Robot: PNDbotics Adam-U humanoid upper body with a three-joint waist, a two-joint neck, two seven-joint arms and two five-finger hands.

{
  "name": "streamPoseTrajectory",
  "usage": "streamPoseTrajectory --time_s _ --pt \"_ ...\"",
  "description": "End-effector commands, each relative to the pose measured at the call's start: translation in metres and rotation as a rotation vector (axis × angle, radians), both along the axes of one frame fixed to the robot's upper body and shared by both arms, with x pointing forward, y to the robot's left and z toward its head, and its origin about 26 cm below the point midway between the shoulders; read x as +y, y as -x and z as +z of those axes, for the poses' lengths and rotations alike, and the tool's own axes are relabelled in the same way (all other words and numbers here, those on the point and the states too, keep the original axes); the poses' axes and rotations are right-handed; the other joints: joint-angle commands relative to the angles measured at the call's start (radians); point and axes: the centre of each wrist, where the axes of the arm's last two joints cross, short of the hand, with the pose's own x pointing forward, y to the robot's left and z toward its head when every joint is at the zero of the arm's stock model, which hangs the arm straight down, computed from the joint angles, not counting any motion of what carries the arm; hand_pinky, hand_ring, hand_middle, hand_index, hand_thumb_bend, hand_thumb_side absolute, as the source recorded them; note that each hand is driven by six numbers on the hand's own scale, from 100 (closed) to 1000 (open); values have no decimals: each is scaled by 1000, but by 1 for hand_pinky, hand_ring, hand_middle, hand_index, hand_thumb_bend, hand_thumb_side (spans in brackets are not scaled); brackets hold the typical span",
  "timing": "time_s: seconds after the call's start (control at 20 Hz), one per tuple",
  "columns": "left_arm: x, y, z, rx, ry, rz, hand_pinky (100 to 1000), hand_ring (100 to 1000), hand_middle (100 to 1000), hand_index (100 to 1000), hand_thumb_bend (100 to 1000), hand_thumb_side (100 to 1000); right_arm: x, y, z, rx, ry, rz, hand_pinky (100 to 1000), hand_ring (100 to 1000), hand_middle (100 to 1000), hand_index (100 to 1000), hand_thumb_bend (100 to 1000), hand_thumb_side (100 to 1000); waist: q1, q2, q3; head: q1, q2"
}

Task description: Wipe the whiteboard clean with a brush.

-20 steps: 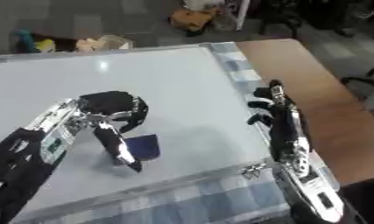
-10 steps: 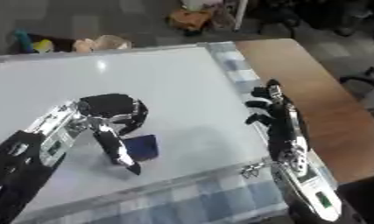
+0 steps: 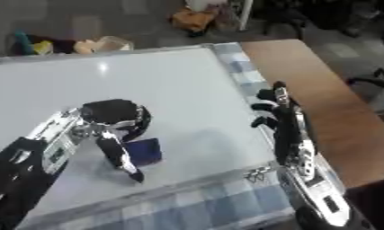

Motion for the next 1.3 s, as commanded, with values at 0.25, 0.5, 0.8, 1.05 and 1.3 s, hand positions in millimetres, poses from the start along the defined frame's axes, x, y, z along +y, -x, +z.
streamPoseTrajectory --time_s 0.25,0.5,0.8,1.05,1.3 --pt "-5 0 8 -19 4 -10 429 418 476 203 914 605 -3 -2 6 -18 9 3 339 592 629 642 100 764 -1 -14 -3 -3 8" --pt "-6 2 6 -18 11 -12 362 346 402 202 909 566 -3 -2 5 -16 9 4 340 593 631 643 100 765 -1 -14 -3 -7 9" --pt "-7 2 6 -17 13 -12 347 330 381 201 888 534 -3 -2 5 -15 9 5 340 593 632 643 100 765 -2 -15 -3 -9 9" --pt "-7 2 7 -18 30 -12 337 317 363 194 878 512 -3 -2 5 -15 9 6 340 593 632 643 100 765 -3 -15 -2 -10 9" --pt "-7 3 8 -19 40 -10 345 323 369 186 861 491 -3 -2 5 -15 10 7 340 594 632 643 100 765 -3 -16 0 -11 9"
